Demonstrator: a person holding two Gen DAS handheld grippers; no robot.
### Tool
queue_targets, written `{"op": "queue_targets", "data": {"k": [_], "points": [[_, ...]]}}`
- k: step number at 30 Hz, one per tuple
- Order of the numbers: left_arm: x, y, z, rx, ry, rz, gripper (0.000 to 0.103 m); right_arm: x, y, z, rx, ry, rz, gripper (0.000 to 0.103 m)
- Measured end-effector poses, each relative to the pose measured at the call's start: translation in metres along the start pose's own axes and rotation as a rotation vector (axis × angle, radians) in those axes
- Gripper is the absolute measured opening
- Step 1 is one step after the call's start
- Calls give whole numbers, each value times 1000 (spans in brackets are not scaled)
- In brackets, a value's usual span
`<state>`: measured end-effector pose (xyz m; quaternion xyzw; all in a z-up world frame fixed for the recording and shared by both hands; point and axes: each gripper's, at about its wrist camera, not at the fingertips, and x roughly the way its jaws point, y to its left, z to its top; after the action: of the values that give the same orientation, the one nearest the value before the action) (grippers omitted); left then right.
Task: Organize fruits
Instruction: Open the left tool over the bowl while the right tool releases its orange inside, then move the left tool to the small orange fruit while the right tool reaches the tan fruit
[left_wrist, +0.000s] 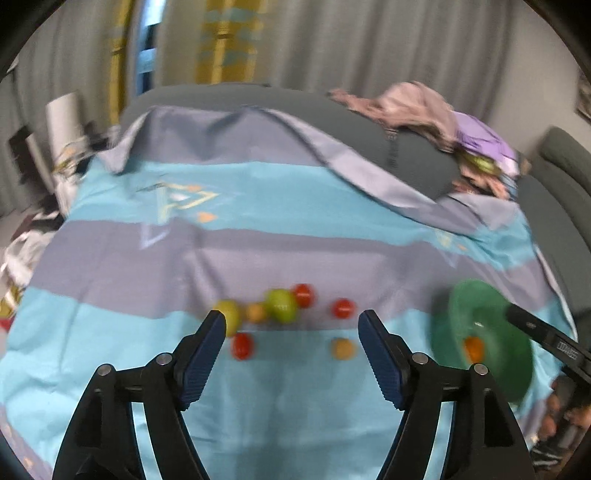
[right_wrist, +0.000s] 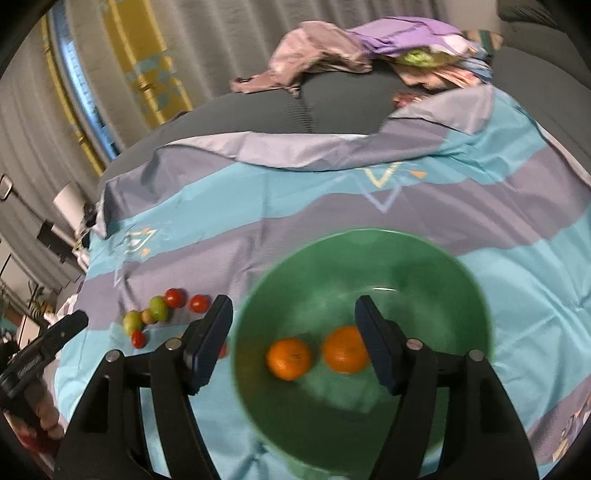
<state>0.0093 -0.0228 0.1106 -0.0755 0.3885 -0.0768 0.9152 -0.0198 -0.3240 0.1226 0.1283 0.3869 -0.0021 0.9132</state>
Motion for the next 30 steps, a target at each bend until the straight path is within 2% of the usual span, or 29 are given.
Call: {"op": "queue_targets", "data": {"k": [7, 10, 11, 14, 17, 19, 21, 23, 27, 30], "points": [[38, 49, -12, -143, 70, 5, 74, 28, 60, -9, -99, 97, 145, 69], [46, 57, -19, -204, 106, -34, 73, 45, 85, -11, -137, 145, 199, 68], [49, 56, -20, -202, 120, -44, 69, 53, 93, -12, -151, 169, 203, 64], [53, 56, -16, -198, 125, -42, 57, 78, 113, -12, -170, 235, 202, 44], [59, 56, -1, -202, 123, -70, 49, 98, 127, -19, -199, 293, 211, 41], [66, 56, 6, -200, 137, -97, 43, 108, 133, -26, -238, 309, 184, 40], [73, 52, 7, -172, 162, -94, 39, 116, 134, -30, -262, 311, 151, 38], [81, 47, 9, -153, 193, -83, 30, 123, 134, -32, -274, 324, 139, 33], [89, 34, 18, -116, 212, -107, 28, 131, 134, -32, -301, 320, 108, 29], [101, 29, 22, -110, 241, -93, 28, 132, 133, -34, -312, 312, 100, 29]]}}
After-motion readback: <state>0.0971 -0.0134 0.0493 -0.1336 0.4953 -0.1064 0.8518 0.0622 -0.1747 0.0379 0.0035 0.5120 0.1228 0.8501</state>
